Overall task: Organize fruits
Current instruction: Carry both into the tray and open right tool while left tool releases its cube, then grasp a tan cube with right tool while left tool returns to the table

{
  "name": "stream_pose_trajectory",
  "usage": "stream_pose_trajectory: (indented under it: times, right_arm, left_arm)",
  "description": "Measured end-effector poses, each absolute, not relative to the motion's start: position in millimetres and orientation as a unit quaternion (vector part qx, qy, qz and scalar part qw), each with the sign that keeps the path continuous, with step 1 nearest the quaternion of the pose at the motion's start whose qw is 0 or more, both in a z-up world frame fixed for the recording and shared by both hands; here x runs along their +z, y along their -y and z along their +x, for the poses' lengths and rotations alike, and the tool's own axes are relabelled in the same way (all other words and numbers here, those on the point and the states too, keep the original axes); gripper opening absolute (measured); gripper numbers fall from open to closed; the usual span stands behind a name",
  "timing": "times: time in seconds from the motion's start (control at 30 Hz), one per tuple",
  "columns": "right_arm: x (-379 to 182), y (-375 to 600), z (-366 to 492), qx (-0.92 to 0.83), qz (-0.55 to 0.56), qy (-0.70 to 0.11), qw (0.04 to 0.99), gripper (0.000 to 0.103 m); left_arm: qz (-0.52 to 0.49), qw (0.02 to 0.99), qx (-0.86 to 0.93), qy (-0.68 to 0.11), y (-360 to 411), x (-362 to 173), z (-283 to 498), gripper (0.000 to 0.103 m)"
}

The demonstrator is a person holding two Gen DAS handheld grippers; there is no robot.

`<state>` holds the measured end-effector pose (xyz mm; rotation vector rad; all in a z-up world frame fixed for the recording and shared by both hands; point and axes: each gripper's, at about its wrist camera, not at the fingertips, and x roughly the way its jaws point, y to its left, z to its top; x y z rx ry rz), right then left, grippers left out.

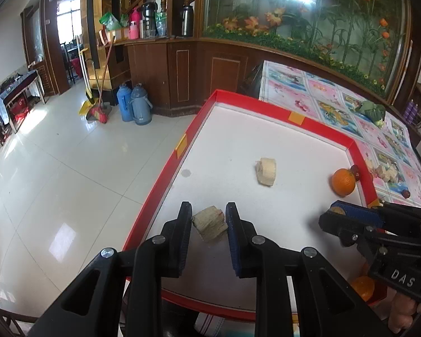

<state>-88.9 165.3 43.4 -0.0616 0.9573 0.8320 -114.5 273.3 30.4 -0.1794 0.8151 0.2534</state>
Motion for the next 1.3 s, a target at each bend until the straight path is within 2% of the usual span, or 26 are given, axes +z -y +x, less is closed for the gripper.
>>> stream_pose_trajectory:
  times: [0.23,0.3,0.37,0.43,0.53,0.67,0.73,1.3]
  right_arm:
    - [32.7,-179.3,-94.4,0.384,-0.064,-0.460,0.798,0.025]
    - [33.4,-177.9,-95.6,0.384,-0.063,-0.462,0.797,0.025]
    - [33.4,-177.0,-96.4,0.382,-0.064,-0.464,0.797,0.026]
    - [33.6,-173.5,-94.2,0.384,-0.057,-0.469,0.793,0.026]
    - [36.9,-164.3,-90.7,0.383,-0.042,-0.466,0.797,0.028]
    - [46.8,-145.7,-88.4,0.383,-0.013,-0.451,0.806,0.040]
    - [52.2,-131.5,-85.3,0.379,0.003,-0.440,0.814,0.042]
    - [42.2,52.0,-46.4,0.232,0.093,-0.431,0.867,0.042]
  left_arm:
    - [-0.093,0.898,0.123,-0.413,-275.7,22.4,-115.2,0.025]
    - [-0.091,0.898,0.122,-0.413,-275.1,23.0,-116.3,0.028]
    - [-0.094,0.897,0.122,-0.415,-274.7,23.5,-117.2,0.036]
    - [-0.098,0.895,0.126,-0.417,-275.1,23.9,-118.7,0.056]
    - [-0.093,0.896,0.134,-0.414,-272.5,26.6,-122.2,0.057]
    - [-0.093,0.895,0.137,-0.413,-267.7,30.6,-123.1,0.057]
    - [-0.089,0.896,0.138,-0.413,-262.7,33.2,-122.8,0.060]
    - [-0.025,0.908,0.081,-0.410,-173.3,52.2,-110.9,0.067]
